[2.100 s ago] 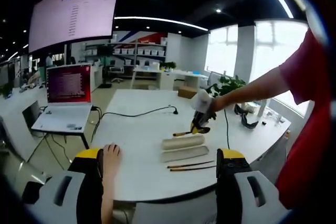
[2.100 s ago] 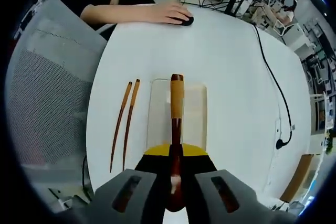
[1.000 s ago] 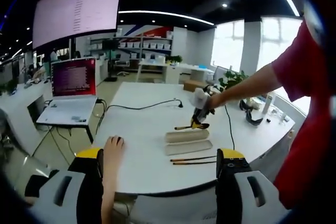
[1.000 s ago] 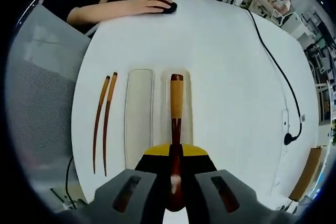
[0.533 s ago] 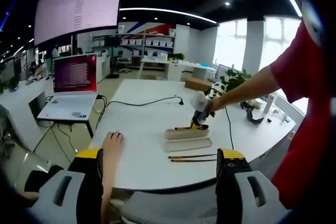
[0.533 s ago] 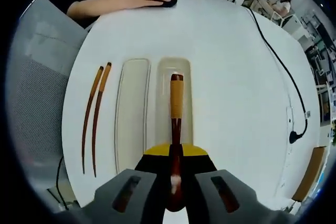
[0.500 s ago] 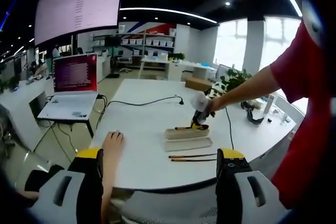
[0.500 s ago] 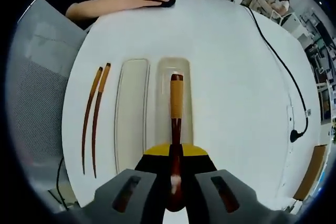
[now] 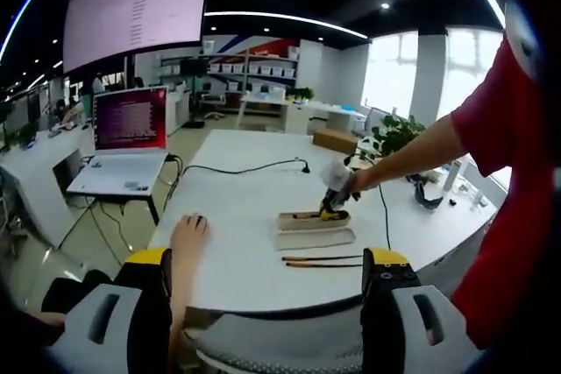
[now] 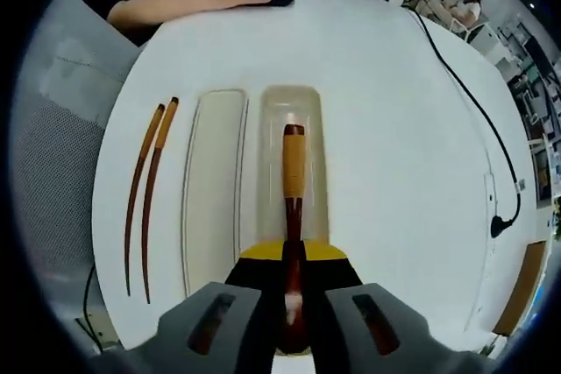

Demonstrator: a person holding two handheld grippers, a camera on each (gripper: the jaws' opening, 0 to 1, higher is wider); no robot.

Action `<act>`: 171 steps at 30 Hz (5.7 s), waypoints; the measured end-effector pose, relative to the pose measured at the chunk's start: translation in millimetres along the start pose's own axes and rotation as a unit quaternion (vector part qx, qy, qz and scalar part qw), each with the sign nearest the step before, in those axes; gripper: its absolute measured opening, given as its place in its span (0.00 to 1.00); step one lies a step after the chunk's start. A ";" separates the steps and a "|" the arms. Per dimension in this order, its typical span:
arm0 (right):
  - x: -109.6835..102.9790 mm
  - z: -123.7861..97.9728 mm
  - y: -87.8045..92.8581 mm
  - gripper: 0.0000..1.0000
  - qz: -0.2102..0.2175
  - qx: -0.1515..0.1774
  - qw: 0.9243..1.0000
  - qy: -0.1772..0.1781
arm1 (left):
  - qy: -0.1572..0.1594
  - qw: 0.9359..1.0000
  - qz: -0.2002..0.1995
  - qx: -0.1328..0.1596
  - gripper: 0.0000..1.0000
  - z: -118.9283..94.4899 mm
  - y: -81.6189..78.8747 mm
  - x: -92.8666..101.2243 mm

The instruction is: Arrange the utensils inside the cutlery case until each visible utensil rests in its matching compartment.

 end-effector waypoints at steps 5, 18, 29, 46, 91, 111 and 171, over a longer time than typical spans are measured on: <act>5.4 2.5 3.5 0.02 0.012 0.001 1.000 0.005 | -0.005 1.000 -0.001 -0.003 0.92 -0.6 0.9 -1.5; 17.8 14.2 13.1 0.02 0.065 -0.001 0.998 0.004 | -0.013 1.000 -0.009 -0.007 0.91 0.5 2.3 -1.6; 21.0 14.8 10.6 0.02 0.062 -0.005 0.998 0.008 | -0.006 1.000 -0.006 -0.009 0.91 5.8 0.0 2.2; 20.3 3.6 6.9 0.06 0.058 -0.002 0.998 0.030 | -0.003 1.000 -0.009 0.002 0.91 2.9 -1.9 -1.5; -39.3 -48.3 -12.5 0.14 0.009 0.043 0.996 0.074 | 0.028 0.999 0.007 0.044 0.91 -7.4 -13.3 -7.9; -78.9 -43.4 -33.4 0.02 -0.039 0.032 0.998 0.039 | 0.024 0.999 0.034 0.033 0.91 -18.7 -1.2 -13.0; -151.5 30.3 -36.2 0.05 0.021 0.051 0.998 -0.014 | 0.047 0.997 0.057 0.008 0.88 -7.0 8.3 -15.5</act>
Point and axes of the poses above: the point that each gripper's makers call its tool centre point, and the gripper's own axes: z roughly forward along the fingers, x roughly to its right, y roughly out of its underside, the point moved 6 cm from there along -z, roughly backward along the fingers, and after that the axes turned 9 degrees about -y, right-handed, at the moved point
